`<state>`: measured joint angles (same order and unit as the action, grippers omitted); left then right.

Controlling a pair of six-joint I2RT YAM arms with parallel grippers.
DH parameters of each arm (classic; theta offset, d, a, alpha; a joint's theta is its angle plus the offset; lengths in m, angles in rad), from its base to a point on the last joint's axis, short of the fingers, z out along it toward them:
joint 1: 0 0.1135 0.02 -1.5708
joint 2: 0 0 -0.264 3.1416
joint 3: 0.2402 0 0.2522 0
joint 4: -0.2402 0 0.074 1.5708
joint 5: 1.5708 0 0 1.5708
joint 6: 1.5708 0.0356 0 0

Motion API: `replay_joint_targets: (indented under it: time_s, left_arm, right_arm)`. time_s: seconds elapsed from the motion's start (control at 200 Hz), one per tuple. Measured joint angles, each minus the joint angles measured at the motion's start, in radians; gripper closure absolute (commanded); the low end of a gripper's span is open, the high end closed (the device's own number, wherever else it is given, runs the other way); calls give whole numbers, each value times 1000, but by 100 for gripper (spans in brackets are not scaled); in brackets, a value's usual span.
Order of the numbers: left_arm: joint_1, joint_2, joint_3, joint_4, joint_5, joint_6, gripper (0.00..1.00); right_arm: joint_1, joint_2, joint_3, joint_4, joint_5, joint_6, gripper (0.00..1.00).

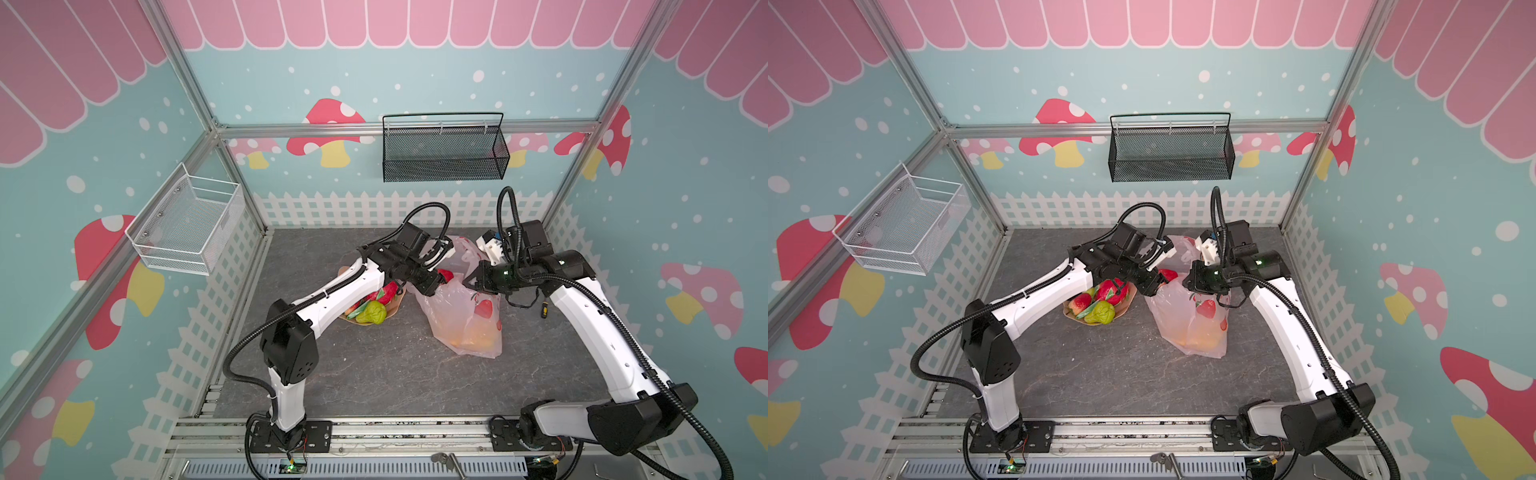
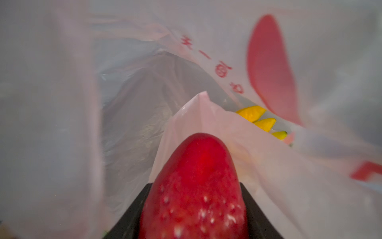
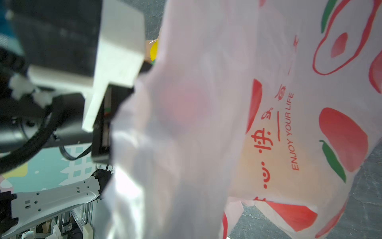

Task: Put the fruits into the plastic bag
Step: 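Lower the strawberry into the bag held open by the right gripper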

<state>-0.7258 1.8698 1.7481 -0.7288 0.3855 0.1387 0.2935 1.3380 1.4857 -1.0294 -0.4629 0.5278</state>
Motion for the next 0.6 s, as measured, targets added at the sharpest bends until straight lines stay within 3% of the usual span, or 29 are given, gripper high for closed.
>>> replay_joint_targets:
  time_s: [0.195, 0.415, 0.6]
  left_arm:
    - [-15, -112, -87, -10, 77, 0, 70]
    - [-25, -121, -134, -27, 103, -5, 71]
    - [49, -127, -147, 34, 111, -96, 72]
  right_arm:
    - [0, 2, 0, 2, -1, 1, 100]
    - [0, 2, 0, 7, -4, 5, 100]
    - [0, 2, 0, 9, -9, 9, 100]
